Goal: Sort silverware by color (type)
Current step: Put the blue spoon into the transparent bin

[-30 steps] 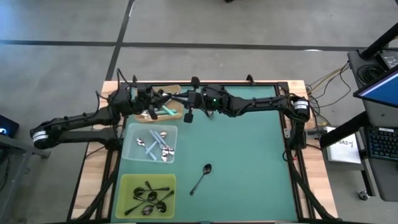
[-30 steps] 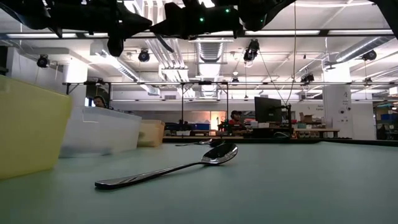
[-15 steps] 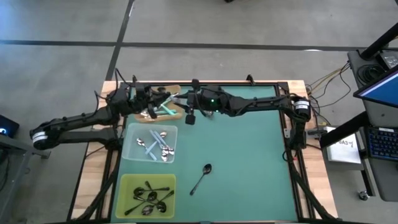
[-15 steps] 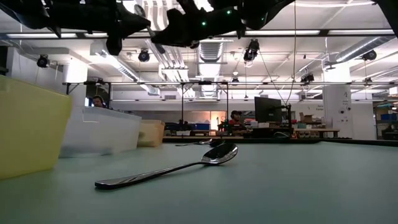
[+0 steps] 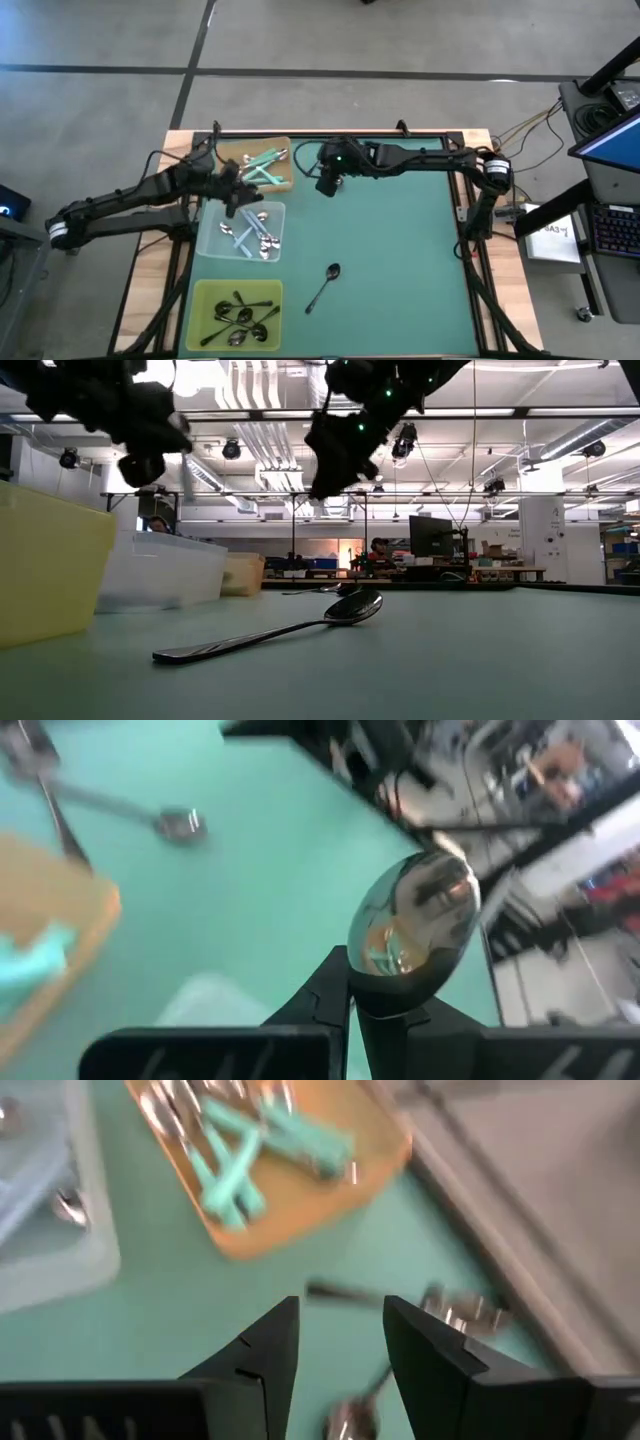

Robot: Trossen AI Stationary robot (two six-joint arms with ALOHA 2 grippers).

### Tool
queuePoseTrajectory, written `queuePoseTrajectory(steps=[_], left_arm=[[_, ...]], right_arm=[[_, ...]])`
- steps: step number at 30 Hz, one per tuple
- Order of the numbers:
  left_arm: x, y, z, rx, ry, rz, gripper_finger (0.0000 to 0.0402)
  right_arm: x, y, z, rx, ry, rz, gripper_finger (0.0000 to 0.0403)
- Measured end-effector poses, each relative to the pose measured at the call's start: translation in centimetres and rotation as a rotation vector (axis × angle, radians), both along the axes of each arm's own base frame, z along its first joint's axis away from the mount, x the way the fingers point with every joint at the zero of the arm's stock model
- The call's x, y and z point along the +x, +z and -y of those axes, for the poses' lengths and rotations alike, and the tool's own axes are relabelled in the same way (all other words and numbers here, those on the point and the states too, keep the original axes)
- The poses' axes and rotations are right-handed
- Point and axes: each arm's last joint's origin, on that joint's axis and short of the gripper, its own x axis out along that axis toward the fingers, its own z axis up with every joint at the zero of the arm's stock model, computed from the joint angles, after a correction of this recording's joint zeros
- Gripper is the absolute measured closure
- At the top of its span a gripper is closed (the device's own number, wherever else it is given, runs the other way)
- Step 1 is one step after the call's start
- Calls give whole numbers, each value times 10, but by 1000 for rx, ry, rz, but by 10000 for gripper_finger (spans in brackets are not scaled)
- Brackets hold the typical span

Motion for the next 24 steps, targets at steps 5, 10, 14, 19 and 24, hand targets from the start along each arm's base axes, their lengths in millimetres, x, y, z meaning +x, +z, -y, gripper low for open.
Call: queuePoseTrajectory(steps=[5, 10, 14, 19, 24], left_arm=[[-17, 1, 9, -37, -89, -220, 401], [-33, 9, 17, -54, -177, -472, 401], [-34, 16, 17, -48, -216, -598, 401], [-26, 12, 14, -82, -265, -709, 399], [-17, -3, 10, -105, -319, -800, 373]], right_arm=[[-2, -22, 6, 145, -131, -65, 277], [3, -43, 9, 173, -157, -121, 282], [8, -59, 11, 177, -154, -164, 279], [9, -74, 15, 183, -161, -207, 263], [8, -79, 23, 186, -178, -224, 244]])
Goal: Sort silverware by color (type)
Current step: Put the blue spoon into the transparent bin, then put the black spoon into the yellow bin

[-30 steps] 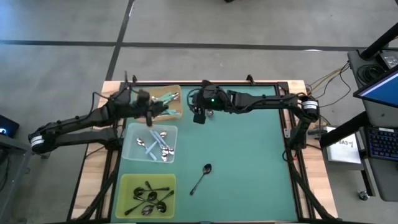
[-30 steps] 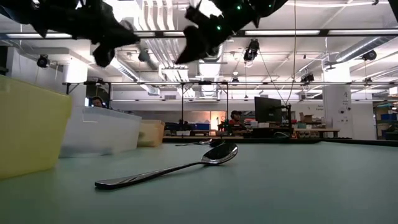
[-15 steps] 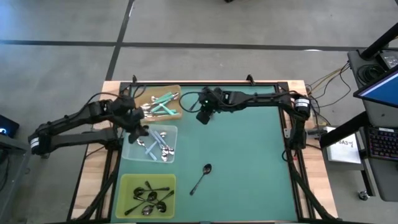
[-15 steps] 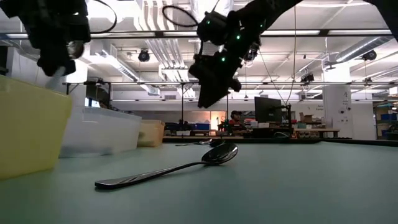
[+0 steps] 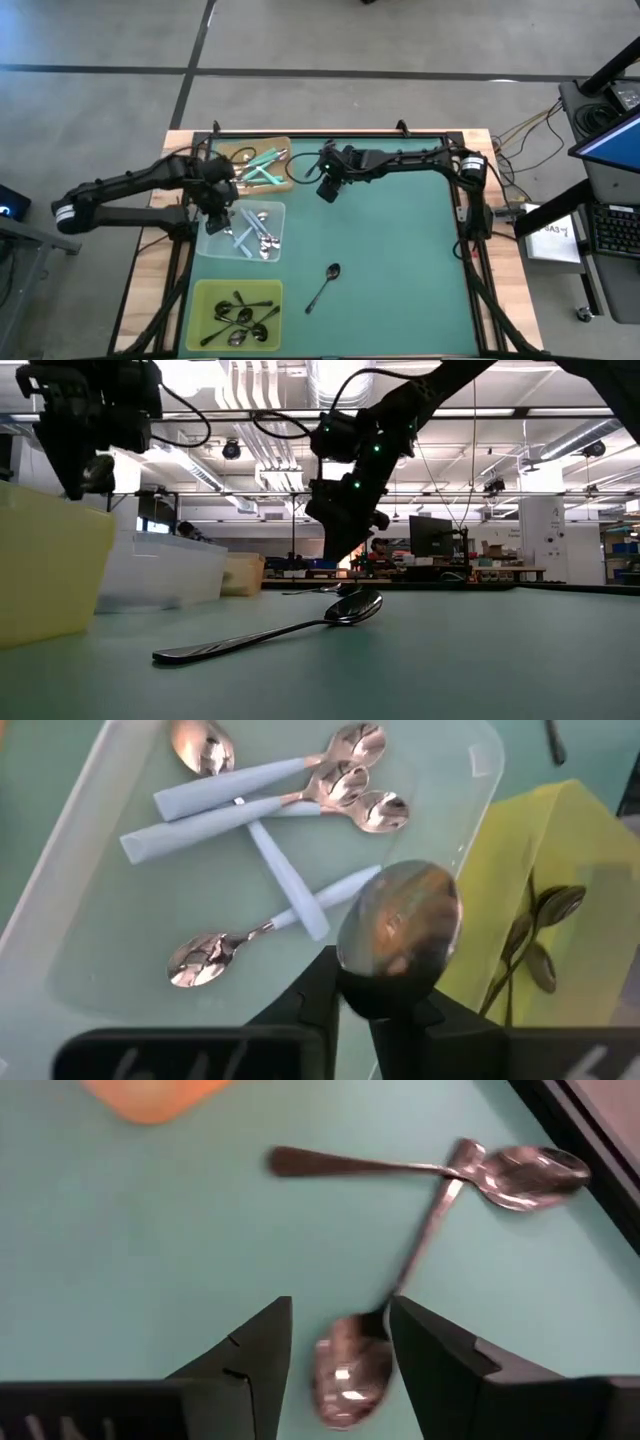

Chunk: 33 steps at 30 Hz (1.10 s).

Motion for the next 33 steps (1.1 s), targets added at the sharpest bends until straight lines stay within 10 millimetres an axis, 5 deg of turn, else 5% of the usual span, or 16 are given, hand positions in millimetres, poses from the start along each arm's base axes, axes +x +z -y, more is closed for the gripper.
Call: queuePoseTrajectory(steps=[14, 33], left_arm=[[29, -7, -7, -141, -116, 142, 244], [33, -1, -9, -65, -134, 253, 237]], right_arm=[[-9, -39, 46, 158, -216, 6, 246], [-8, -57, 64, 195, -350, 65, 275]])
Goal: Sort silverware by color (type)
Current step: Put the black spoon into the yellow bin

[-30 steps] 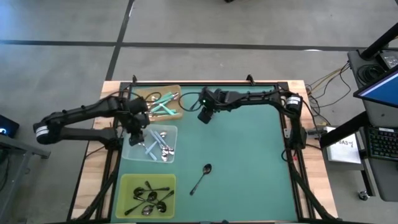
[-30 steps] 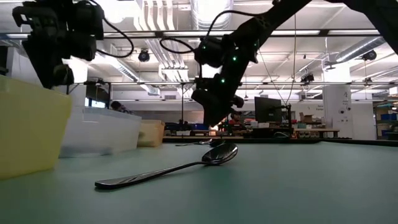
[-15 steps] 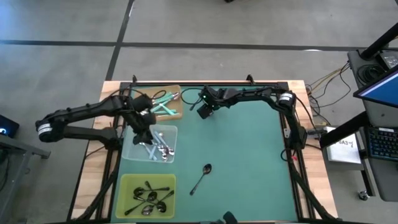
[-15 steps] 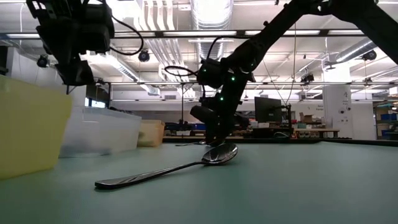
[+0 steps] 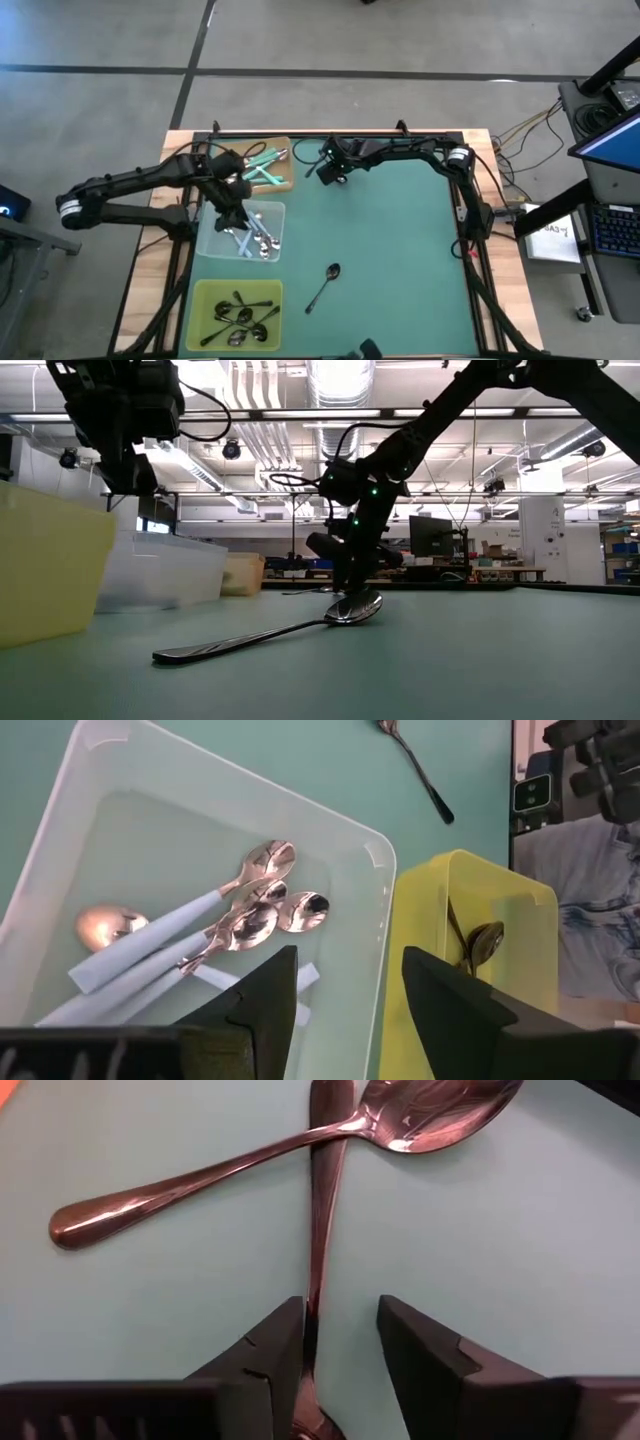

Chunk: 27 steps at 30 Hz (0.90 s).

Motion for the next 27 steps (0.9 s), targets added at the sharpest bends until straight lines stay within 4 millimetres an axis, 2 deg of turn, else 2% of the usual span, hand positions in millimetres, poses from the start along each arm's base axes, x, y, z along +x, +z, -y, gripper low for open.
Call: queuePoseTrajectory(steps=[5, 11, 18, 24, 27], left_arm=[[0, 0, 0, 0, 0, 0, 237], [0, 0, 0, 2, 1, 3, 237], [1, -1, 0, 4, 3, 10, 237], [6, -8, -3, 7, 50, 70, 237], [10, -16, -4, 17, 85, 146, 237]], right_arm=[[1, -2, -6, -3, 11, -31, 309], [-6, -2, -14, 53, 70, -115, 386], [-20, 1, -28, 258, 177, -208, 393], [-25, 24, -48, 390, 282, -157, 393], [-23, 48, -60, 360, 333, -87, 394]])
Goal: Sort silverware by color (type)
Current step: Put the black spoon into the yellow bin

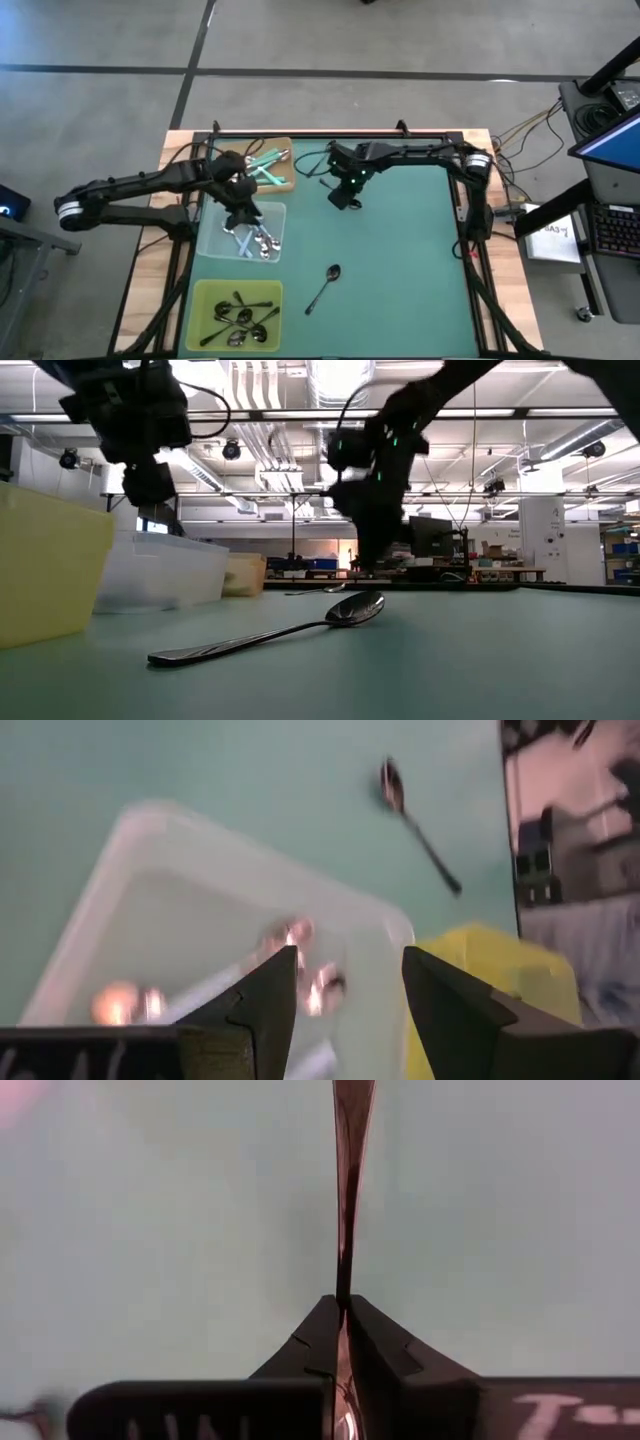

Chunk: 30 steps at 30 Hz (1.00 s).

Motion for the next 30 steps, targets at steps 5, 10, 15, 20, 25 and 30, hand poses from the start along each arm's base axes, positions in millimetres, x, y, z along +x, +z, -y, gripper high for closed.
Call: queuePoseTrajectory(steps=[5, 10, 15, 20, 25, 30], left_arm=[[9, -12, -3, 28, 84, 257, 237], [13, -15, -6, 12, 209, 560, 237], [11, -20, -12, 66, 466, 737, 237], [12, -16, -17, 132, 597, 827, 237], [17, 3, -21, 236, 635, 902, 237], [21, 25, -25, 327, 691, 964, 237]], right_arm=[[0, 31, -18, -52, 41, 86, 394], [-3, 60, -39, -197, 40, 132, 394], [1, 83, -49, -405, 43, 234, 394], [15, 108, -53, -582, 72, 453, 394], [28, 125, -57, -732, 148, 644, 394], [31, 135, -54, -802, 143, 735, 394]])
